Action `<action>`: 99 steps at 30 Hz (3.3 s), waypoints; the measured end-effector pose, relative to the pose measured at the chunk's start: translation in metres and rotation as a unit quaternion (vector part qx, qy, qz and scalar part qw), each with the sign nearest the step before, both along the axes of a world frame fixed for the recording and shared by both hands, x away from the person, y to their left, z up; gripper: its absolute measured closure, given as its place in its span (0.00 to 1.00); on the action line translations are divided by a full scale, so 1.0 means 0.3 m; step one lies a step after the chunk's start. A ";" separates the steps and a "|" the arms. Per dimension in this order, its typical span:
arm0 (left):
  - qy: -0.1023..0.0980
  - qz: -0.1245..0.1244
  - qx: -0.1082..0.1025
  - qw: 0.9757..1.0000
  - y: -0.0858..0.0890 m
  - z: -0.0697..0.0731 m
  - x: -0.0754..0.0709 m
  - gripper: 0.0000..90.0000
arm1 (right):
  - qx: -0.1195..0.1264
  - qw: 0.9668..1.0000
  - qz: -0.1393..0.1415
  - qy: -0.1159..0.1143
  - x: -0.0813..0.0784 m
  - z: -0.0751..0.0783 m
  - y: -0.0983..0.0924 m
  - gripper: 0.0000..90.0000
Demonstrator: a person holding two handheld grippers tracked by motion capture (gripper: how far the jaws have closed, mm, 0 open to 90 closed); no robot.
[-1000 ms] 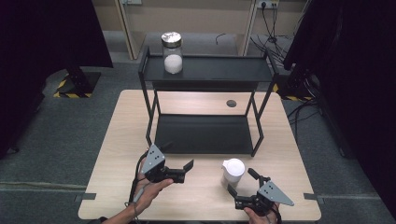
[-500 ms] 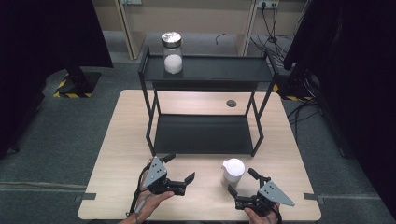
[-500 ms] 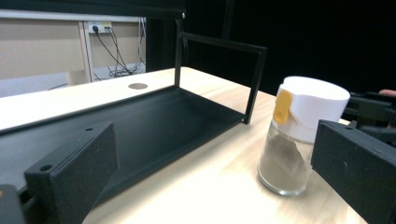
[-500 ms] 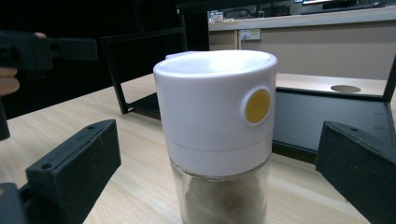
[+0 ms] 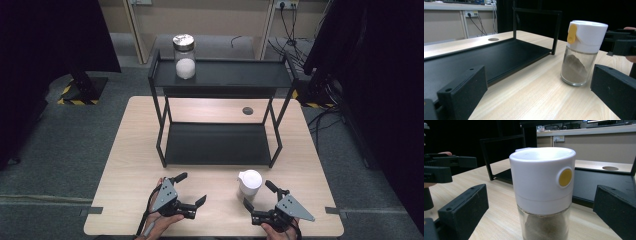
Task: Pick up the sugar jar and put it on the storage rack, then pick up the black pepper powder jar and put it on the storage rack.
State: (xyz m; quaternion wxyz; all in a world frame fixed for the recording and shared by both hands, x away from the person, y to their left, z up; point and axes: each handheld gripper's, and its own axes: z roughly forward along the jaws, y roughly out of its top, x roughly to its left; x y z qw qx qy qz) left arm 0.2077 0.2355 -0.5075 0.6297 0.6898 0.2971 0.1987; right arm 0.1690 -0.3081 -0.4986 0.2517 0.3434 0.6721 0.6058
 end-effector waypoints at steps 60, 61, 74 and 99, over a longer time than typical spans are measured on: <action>0.011 -0.014 0.007 1.000 0.006 -0.016 0.012 0.00 | -0.001 1.000 0.000 0.000 0.010 -0.001 0.004 0.00; 0.011 -0.014 0.008 1.000 0.005 -0.016 0.012 0.00 | -0.001 1.000 -0.001 0.001 0.012 0.000 0.007 0.00; 0.015 -0.013 0.005 1.000 0.006 -0.018 0.015 0.00 | -0.017 1.000 -0.001 0.009 0.052 0.006 0.039 0.01; 0.020 -0.013 0.003 1.000 0.007 -0.019 0.019 0.00 | -0.055 0.998 0.005 0.002 0.099 0.013 0.065 0.29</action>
